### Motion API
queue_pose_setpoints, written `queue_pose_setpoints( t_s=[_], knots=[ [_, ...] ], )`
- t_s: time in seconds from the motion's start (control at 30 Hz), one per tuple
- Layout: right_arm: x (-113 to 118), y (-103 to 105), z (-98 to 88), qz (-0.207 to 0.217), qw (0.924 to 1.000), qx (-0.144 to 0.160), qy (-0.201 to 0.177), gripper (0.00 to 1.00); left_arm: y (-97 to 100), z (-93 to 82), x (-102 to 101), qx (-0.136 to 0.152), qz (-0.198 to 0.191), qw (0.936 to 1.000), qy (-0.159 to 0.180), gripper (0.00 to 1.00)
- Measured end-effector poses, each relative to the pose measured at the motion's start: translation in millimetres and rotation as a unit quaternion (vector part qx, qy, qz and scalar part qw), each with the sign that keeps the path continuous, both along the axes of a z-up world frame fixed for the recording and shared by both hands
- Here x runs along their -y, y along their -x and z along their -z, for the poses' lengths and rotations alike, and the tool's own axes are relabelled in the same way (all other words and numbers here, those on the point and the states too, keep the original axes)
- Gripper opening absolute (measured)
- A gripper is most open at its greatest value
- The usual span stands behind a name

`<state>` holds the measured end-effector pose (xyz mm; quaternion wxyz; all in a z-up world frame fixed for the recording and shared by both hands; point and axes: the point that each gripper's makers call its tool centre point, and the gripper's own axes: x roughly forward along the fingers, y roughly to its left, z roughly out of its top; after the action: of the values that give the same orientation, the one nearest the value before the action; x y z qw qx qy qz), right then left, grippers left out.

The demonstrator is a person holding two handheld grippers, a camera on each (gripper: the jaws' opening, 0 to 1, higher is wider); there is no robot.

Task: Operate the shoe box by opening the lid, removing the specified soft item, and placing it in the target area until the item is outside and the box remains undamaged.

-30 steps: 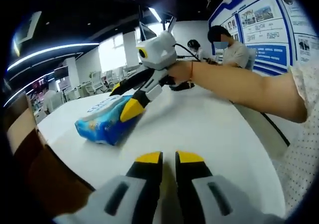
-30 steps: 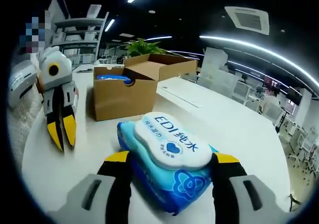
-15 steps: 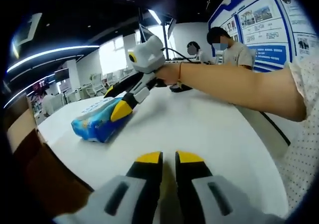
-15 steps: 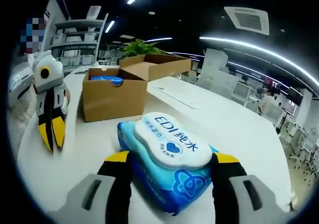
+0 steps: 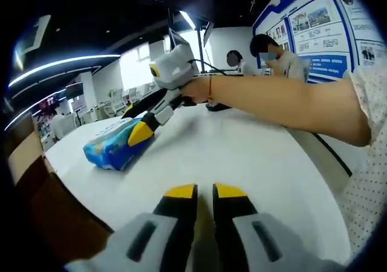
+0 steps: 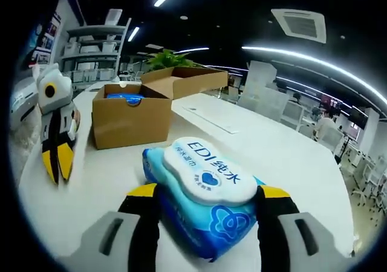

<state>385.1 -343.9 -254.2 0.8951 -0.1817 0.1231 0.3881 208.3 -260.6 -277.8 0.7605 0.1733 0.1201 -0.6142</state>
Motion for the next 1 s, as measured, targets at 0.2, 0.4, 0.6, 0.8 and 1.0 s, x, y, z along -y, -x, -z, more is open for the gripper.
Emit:
queue_pose_setpoints(
  t_s=[0.2, 0.4, 0.6, 0.8, 1.0],
  knots=[
    [0, 0, 0.3, -0.001, 1.0, 0.002, 0.001, 0.66, 4.4, 4.0, 1, 0.001, 0.003, 1.0, -0.003, 0.1],
    [-1, -1, 0.7, -0.001, 1.0, 0.003, 0.002, 0.66, 3.2, 4.5, 1, 0.002, 0.002, 1.0, -0.003, 0.1],
    [5, -1, -0.9, 0.021, 0.9996, 0.004, 0.02, 0.69, 3.8, 4.3, 1, 0.007, 0.004, 1.0, -0.003, 0.1],
    [20, 7, -27.9, 0.045, 0.9987, 0.024, 0.001, 0.67, -0.2, 3.1, 0, 0.007, 0.007, 0.9999, -0.002, 0.1],
    [35, 25, -43.1, 0.061, 0.9972, 0.04, 0.02, 0.67, -0.1, 2.5, 1, 0.009, 0.011, 0.9999, -0.001, 0.1]
  ],
)
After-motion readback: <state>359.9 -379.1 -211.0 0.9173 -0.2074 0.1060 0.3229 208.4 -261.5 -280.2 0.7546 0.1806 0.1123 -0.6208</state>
